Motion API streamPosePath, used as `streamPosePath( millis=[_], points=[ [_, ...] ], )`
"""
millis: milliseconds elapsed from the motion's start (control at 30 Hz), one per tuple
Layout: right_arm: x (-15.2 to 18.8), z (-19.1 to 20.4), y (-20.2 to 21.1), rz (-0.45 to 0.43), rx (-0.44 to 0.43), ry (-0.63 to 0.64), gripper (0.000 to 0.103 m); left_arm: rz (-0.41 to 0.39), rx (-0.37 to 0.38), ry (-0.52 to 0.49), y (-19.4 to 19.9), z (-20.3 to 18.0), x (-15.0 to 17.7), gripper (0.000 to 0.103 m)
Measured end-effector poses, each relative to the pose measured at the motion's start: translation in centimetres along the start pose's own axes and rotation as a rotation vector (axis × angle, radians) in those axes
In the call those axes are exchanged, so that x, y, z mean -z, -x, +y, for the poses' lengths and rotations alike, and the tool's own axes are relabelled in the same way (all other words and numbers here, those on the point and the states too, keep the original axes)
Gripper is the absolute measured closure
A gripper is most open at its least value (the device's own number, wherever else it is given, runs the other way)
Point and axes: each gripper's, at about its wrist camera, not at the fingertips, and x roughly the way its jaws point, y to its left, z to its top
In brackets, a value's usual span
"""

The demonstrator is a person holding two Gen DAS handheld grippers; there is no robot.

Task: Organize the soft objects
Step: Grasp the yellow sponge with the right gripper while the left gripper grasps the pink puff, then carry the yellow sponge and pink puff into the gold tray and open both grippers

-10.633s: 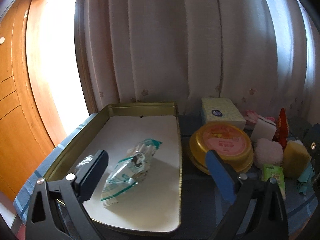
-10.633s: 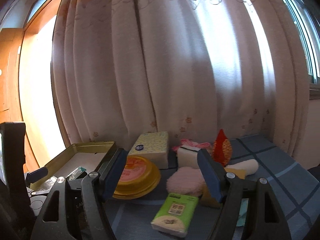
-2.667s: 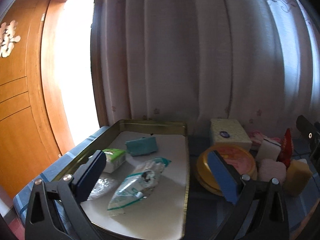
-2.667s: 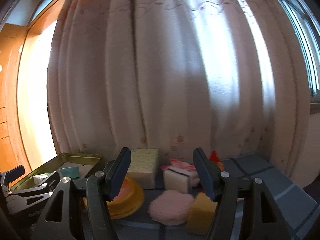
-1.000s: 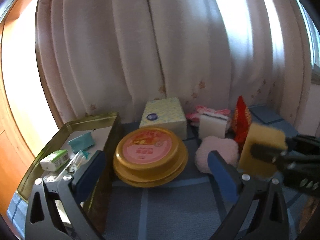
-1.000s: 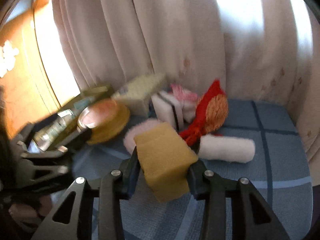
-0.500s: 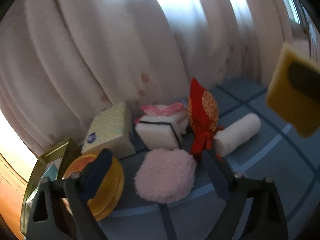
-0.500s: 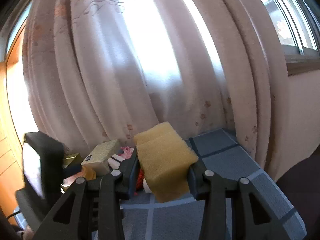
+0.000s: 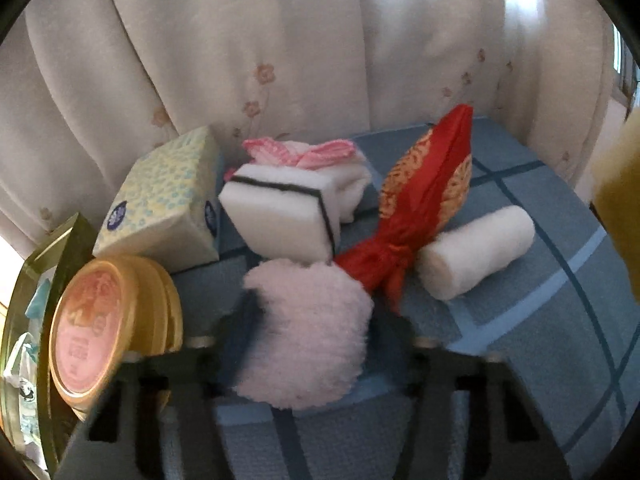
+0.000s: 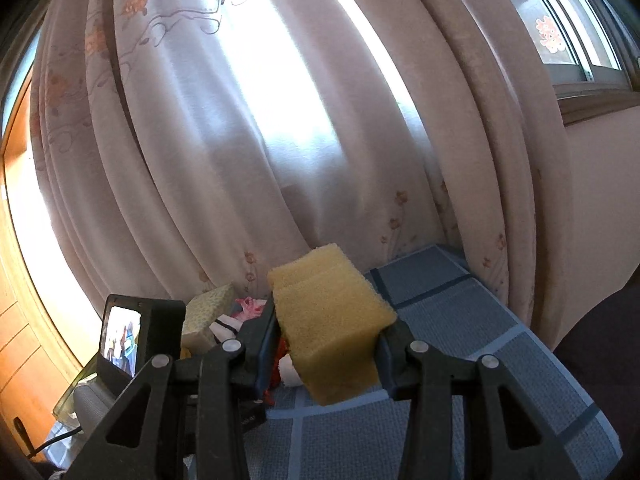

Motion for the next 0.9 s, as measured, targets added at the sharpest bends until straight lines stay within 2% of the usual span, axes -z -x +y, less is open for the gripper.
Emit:
streamPosePath(
  millis=[100, 300, 433, 600, 700, 800, 900],
  points=[
    [0.0, -0.2, 0.1, -0.006, 0.014, -0.011, 0.059, -0.016, 0.038, 0.038, 0.9, 0.5, 0.6, 0.074],
    [0.0, -0.9, 0.2, -0.014, 0.032, -0.038, 0.059, -0.133, 0.245, 0.149, 4.4, 2.2, 2.8, 0.074],
    [0.0, -0.8, 0.3, -0.019, 0.044, -0.029, 0.059, -0.190, 0.295, 0.161, 6.4, 2.5, 4.1, 0.074],
    [-0.1, -0.1, 0.3, -0.024, 0.057, -0.001, 0.059, -0.148, 0.294, 0.184, 5.5, 3.1, 4.0, 0.074],
    [-0.1, 0.0, 0.3, -0.025, 0.060, 0.004, 0.059, -0.177, 0.318, 0.184, 5.8, 3.4, 4.2, 0.074],
    [-0.1, -0.1, 0.2, -0.024, 0.063, 0.004, 0.059, -0.219, 0.302, 0.164, 6.7, 3.0, 4.4, 0.074],
    [0.0, 0.3, 0.3, -0.028, 0.074, 0.017, 0.059, -0.223, 0.309, 0.169, 6.9, 3.2, 4.6, 0.074]
  ],
)
